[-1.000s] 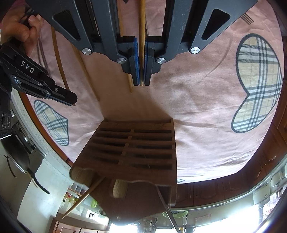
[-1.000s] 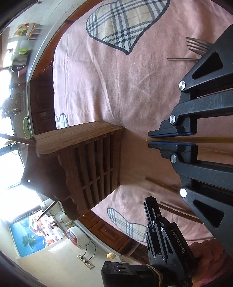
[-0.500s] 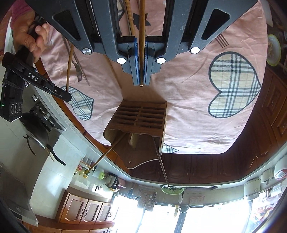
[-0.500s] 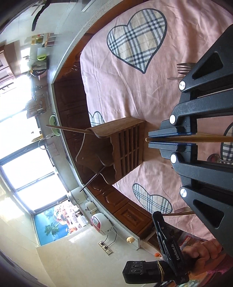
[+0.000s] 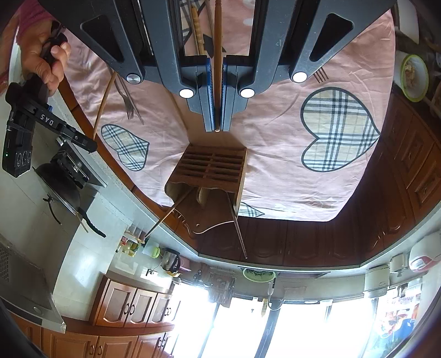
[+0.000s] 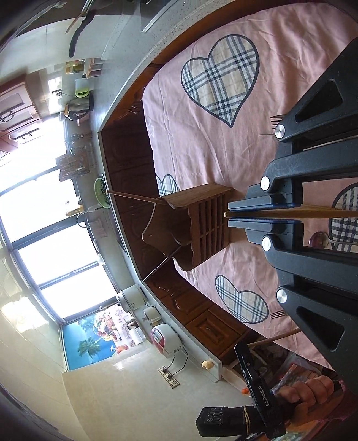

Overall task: Organize utensils
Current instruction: 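Lift both wooden chopsticks and lower them into the utensil holder, then open both grippers to drop the chopsticks into the holder, then move both grippers back toward the forks and chopsticks on the tablecloth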

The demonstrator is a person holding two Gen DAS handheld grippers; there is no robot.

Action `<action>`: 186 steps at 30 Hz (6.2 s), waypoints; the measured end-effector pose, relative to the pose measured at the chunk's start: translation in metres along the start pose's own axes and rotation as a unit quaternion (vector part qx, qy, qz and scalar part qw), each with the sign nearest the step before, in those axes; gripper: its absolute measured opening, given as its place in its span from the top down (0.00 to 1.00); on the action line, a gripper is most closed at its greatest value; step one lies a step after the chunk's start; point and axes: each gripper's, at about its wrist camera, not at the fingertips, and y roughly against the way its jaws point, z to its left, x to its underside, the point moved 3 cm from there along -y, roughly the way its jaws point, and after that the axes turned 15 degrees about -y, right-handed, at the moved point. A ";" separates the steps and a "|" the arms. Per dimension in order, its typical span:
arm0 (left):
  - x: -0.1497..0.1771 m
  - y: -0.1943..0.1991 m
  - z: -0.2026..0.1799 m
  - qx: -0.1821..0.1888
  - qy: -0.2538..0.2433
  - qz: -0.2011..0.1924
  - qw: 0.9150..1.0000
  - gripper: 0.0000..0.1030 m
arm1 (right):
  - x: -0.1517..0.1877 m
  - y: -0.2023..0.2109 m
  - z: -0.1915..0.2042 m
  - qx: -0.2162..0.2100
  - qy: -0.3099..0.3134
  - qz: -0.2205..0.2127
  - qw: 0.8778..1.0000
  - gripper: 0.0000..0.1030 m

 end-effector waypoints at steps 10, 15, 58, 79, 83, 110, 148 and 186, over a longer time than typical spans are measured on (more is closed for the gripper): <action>-0.001 0.036 0.008 -0.009 0.010 -0.039 0.999 0.97 | -0.008 0.031 0.006 -0.006 0.002 -0.039 0.999 0.96; -0.005 0.049 0.017 -0.016 0.029 -0.064 0.997 0.97 | -0.018 0.042 0.010 -0.006 0.000 -0.068 0.998 0.96; -0.116 -0.074 0.079 -0.046 0.087 -0.190 0.977 0.97 | -0.155 -0.028 0.033 -0.045 -0.054 -0.205 0.976 0.96; -0.115 -0.207 0.087 -0.055 0.104 -0.130 0.984 0.97 | -0.117 -0.119 0.007 -0.020 -0.075 -0.172 0.982 0.95; -0.121 -0.211 0.080 -0.063 0.085 -0.125 0.987 0.96 | -0.119 -0.117 0.007 -0.014 -0.071 -0.169 0.983 0.95; -0.067 -0.147 0.077 -0.057 0.081 -0.095 0.991 0.20 | -0.107 -0.066 -0.008 -0.037 -0.100 -0.157 0.982 0.13; 0.072 -0.072 0.018 -0.034 0.089 0.050 0.994 0.20 | 0.062 0.013 -0.066 0.044 -0.082 -0.033 0.995 0.11; 0.035 -0.204 -0.002 -0.002 -0.007 0.168 0.986 0.45 | 0.052 -0.120 -0.038 0.054 -0.004 0.105 0.993 0.55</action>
